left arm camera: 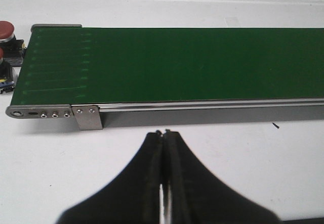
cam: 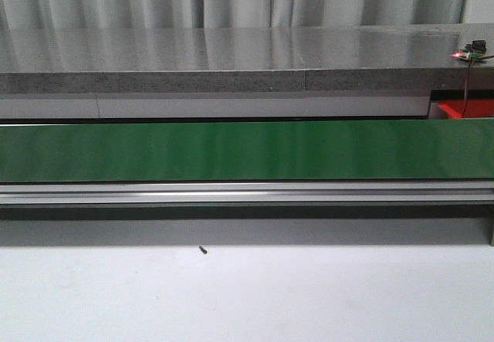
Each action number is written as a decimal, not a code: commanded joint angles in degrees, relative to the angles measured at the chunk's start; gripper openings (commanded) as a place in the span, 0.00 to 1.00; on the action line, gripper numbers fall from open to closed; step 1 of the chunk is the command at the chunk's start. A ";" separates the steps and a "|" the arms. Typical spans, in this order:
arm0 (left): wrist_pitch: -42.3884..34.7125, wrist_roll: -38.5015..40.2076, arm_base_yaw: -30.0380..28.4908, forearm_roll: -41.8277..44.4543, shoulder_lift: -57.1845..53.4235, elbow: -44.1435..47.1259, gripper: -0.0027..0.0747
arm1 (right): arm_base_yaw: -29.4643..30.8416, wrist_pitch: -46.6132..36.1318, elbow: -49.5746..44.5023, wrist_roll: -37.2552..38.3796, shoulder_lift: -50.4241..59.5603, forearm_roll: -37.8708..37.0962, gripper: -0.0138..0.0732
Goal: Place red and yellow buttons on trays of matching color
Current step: 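Carry the yellow button into the yellow tray and open the right gripper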
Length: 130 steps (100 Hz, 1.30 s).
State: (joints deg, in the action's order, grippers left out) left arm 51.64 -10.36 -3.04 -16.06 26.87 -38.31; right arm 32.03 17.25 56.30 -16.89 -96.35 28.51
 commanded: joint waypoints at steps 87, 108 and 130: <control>-3.56 0.10 0.44 -1.30 0.35 -1.44 0.01 | 0.39 -2.95 1.14 0.04 2.44 -0.01 0.75; -3.76 0.10 0.44 -1.30 0.35 -1.44 0.01 | 0.16 -1.82 0.37 0.04 9.15 0.63 0.75; -3.76 0.10 0.44 -1.30 0.35 -1.44 0.01 | -6.65 -2.45 -2.60 -0.51 17.88 -3.04 0.45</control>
State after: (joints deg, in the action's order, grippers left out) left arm 51.64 -10.36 -3.04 -16.06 26.87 -38.31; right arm 28.31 17.13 53.23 -16.66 -83.52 27.43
